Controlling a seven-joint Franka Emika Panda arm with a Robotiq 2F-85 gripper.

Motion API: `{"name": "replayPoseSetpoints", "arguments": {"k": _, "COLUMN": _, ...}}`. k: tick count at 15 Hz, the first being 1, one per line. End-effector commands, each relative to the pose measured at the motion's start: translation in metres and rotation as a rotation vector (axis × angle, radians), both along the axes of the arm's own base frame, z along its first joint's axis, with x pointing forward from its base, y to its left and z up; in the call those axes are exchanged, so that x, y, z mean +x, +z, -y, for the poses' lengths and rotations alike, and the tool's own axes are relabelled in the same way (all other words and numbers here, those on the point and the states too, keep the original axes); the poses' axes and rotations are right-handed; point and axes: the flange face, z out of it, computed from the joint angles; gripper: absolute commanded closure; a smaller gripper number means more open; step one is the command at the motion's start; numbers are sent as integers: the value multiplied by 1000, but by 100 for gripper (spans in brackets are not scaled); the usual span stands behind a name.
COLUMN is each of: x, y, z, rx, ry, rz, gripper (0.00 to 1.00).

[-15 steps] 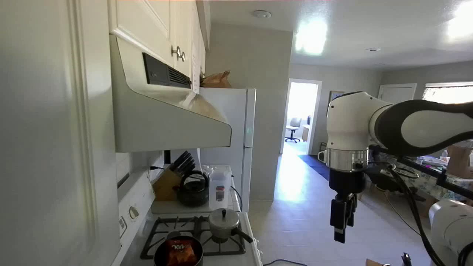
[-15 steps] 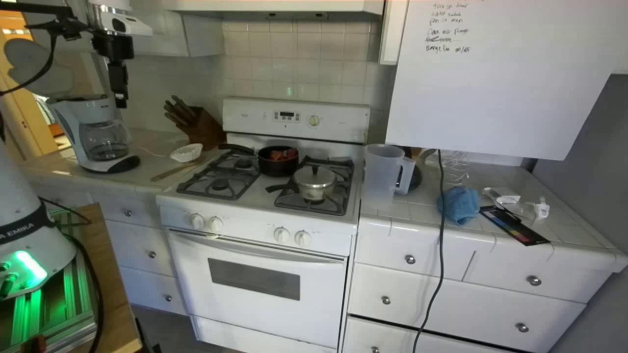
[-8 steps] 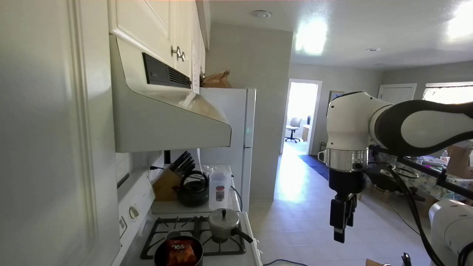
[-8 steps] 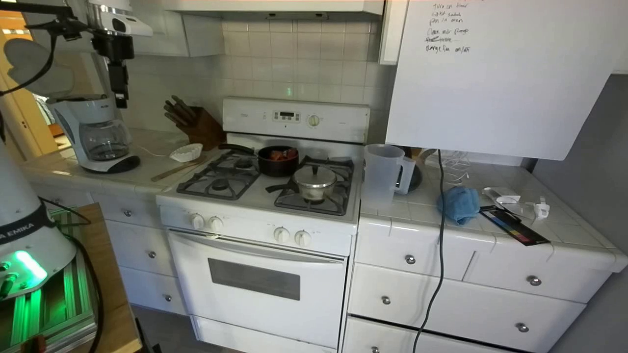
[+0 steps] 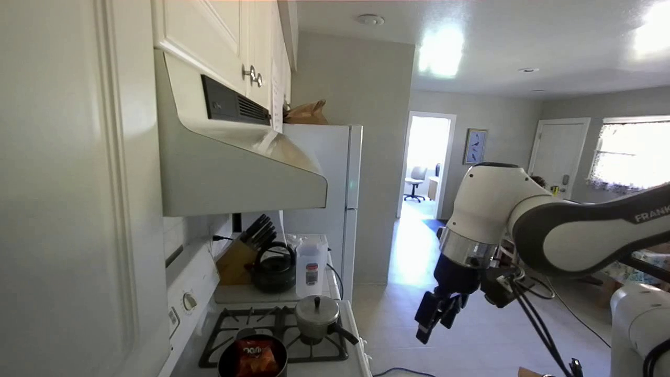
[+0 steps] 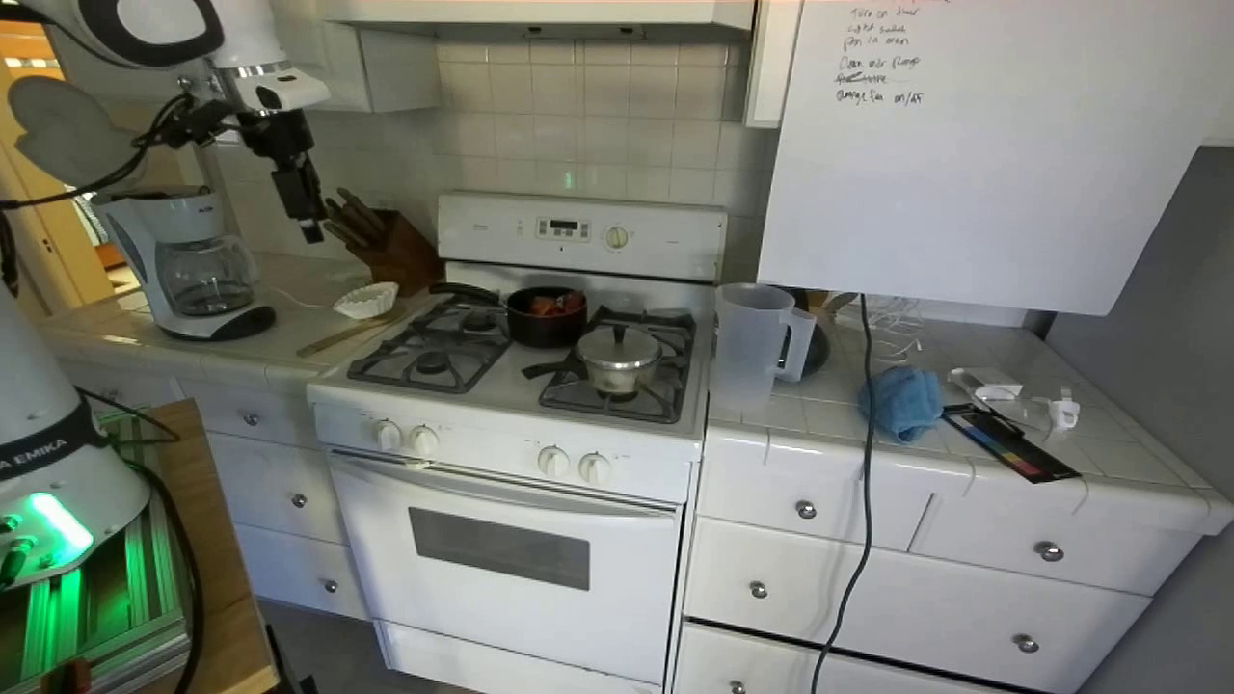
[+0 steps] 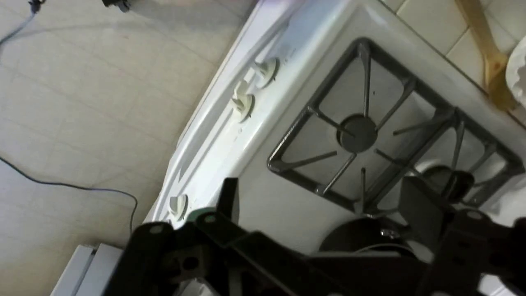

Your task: Remove the chip packet from the pot, then put the pot on plate

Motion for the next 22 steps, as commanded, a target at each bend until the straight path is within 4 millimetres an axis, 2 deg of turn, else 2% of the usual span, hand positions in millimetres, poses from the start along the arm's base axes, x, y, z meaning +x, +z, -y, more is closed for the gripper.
{"name": "replayPoseSetpoints", "arguments": {"k": 1, "x": 34, "y": -25, "z": -5, "rx": -25, "ry": -116, "rz": 132, "gripper": 0}}
{"name": "replayPoseSetpoints", "arguments": {"k": 5, "x": 78, "y": -61, "z": 14, "rx": -120, "ry": -195, "rz": 275, "gripper": 0}}
{"name": "replayPoseSetpoints", "arguments": {"k": 7, "x": 89, "y": -60, "z": 32, "rx": -207, "ry": -279, "rz": 292, "gripper": 0}}
{"name": "replayPoseSetpoints", "arguments": {"k": 8, "x": 74, "y": -59, "z": 24, "rx": -163, "ry": -219, "rz": 270, "gripper": 0}}
{"name": "replayPoseSetpoints", "arguments": {"k": 11, "x": 87, "y": -63, "z": 38, "rx": -197, "ry": -271, "rz": 275, "gripper": 0}}
{"name": "replayPoseSetpoints", "arguments": {"k": 19, "x": 87, "y": -65, "z": 36, "rx": -185, "ry": -283, "rz": 276, "gripper": 0}}
{"name": "replayPoseSetpoints", "arguments": {"k": 22, "x": 106, "y": -70, "z": 35, "rx": -147, "ry": -126, "rz": 343, "gripper": 0}}
